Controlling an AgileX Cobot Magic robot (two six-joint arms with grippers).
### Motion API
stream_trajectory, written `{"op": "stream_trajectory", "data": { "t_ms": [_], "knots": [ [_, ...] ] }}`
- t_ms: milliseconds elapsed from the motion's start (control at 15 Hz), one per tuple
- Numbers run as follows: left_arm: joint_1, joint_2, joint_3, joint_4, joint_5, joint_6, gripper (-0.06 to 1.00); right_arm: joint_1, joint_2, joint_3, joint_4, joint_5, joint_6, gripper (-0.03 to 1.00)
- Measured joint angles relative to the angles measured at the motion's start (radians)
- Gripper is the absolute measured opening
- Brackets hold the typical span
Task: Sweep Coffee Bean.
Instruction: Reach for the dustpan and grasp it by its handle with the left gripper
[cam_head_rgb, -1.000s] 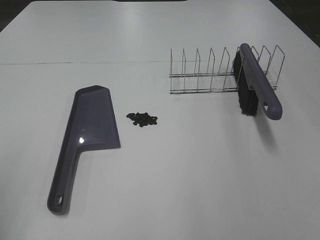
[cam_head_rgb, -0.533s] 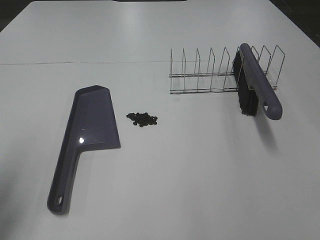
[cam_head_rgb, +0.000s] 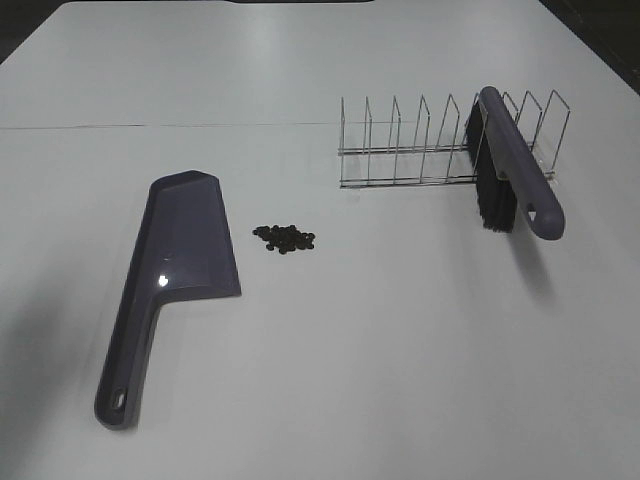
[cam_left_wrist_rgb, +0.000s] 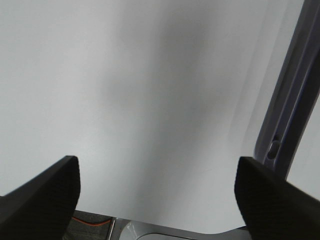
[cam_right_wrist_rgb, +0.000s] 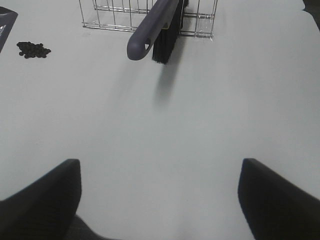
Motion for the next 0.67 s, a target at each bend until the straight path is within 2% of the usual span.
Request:
{"op": "stream_trajectory", "data": {
  "t_ms": [333, 467, 667],
  "knots": [
    [-0.137, 0.126, -0.059, -0.035, -0.082, -0.017, 0.77, 0.0, 0.0, 0.0, 0.0, 0.0, 0.0, 0.75],
    [-0.215, 0.223, -0.133, -0.041, -0.106, -0.038, 0.77, 0.0, 0.0, 0.0, 0.0, 0.0, 0.0, 0.75],
    [-0.246, 0.301, -0.192, -0.044, -0.11, -0.041, 0.77, 0.0, 0.0, 0.0, 0.0, 0.0, 0.0, 0.75]
  ]
}}
